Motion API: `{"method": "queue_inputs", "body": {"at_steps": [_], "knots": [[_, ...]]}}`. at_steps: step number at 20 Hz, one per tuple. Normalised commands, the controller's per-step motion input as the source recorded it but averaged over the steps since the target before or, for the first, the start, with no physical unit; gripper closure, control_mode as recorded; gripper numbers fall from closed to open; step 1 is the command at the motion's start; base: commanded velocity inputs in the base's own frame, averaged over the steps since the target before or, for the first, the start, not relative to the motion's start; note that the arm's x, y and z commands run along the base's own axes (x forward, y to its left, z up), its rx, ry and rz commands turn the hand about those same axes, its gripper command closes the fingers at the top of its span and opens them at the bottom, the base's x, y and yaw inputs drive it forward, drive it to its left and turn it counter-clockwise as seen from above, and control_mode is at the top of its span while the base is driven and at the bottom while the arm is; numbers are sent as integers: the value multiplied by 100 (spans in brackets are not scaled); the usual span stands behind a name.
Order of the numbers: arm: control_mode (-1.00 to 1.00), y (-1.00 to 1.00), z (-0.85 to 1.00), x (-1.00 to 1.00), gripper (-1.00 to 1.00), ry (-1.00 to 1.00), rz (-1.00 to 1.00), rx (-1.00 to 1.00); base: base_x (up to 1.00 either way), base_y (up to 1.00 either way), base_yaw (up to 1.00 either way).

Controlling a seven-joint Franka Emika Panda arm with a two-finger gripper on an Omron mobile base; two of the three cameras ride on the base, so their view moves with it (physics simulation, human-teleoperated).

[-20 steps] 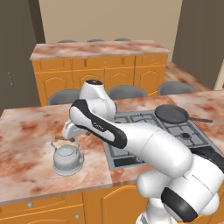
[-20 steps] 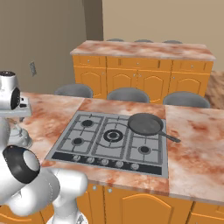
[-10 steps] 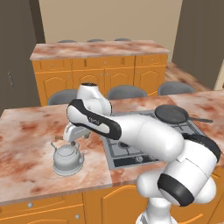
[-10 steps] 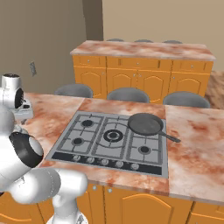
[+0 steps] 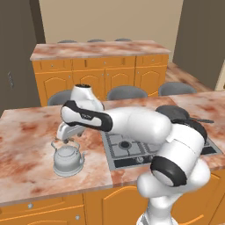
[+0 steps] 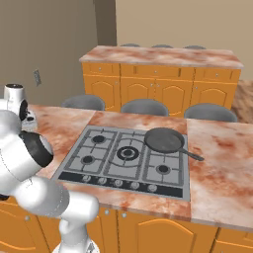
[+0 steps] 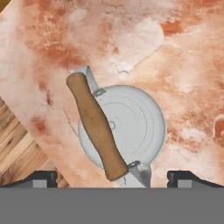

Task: Pick the kettle from the counter and place it on a stove burner. Then turn the burner on.

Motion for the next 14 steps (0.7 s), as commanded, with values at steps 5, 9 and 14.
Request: {"method": "queue_inputs", "body": {"at_steps": [5, 9, 14], "knots": [[-100, 22, -5, 47, -100, 0, 0, 0, 0, 0, 0], [-100, 18, -11, 12, -100, 2, 0, 0, 0, 0, 0], [-100, 21, -16, -12, -100, 2, 1, 0, 0, 0, 0]]}}
